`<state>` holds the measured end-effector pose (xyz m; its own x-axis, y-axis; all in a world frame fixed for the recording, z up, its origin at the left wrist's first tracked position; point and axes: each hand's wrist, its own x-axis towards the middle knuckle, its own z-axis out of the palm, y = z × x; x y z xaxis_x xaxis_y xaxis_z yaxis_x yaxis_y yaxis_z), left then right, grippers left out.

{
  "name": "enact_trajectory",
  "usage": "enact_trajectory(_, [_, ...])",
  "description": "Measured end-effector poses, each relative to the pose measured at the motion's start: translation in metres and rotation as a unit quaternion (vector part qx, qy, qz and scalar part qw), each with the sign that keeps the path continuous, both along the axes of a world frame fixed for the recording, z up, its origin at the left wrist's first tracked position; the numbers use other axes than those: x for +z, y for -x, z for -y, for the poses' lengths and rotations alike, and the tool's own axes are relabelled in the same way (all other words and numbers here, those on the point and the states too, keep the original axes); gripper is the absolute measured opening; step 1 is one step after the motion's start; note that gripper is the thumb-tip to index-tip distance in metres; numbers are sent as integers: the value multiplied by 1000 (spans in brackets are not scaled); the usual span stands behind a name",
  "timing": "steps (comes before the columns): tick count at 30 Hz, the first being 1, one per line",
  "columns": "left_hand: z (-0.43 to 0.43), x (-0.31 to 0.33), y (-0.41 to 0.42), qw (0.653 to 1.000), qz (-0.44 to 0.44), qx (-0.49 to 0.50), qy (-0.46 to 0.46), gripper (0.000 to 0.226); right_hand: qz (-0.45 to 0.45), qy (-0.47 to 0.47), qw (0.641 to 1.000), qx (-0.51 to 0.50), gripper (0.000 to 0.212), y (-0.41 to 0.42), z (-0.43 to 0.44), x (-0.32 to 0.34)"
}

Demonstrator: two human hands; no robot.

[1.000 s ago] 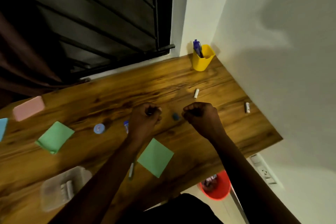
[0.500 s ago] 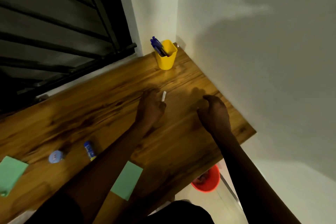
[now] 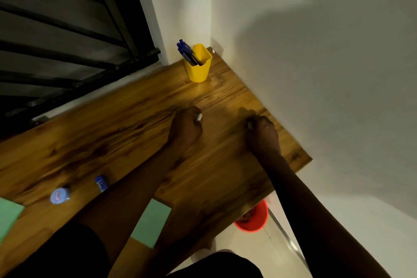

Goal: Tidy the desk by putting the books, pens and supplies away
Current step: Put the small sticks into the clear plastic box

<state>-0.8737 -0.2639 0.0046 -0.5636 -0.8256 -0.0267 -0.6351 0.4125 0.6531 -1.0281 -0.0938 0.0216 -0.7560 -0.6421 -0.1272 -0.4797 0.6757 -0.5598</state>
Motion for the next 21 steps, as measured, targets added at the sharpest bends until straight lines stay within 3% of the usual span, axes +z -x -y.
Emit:
enact_trajectory(6, [-12, 31, -56, 995, -77, 43, -56, 24, 34, 79, 994, 72, 46, -53, 27, 23])
enact_trajectory(13, [-23, 70, -162, 985, -122, 109, -64, 23, 146, 187, 962, 136, 27, -147, 53, 50])
enact_trajectory(17, [-35, 87, -237, 972, -147, 165, -76, 25, 233, 185, 941, 160, 31, -213, 63, 61])
enact_trajectory(21, [-50, 100, -312, 964, -158, 208, -58, 29, 263, 188, 924, 205, 33, -279, 71, 68])
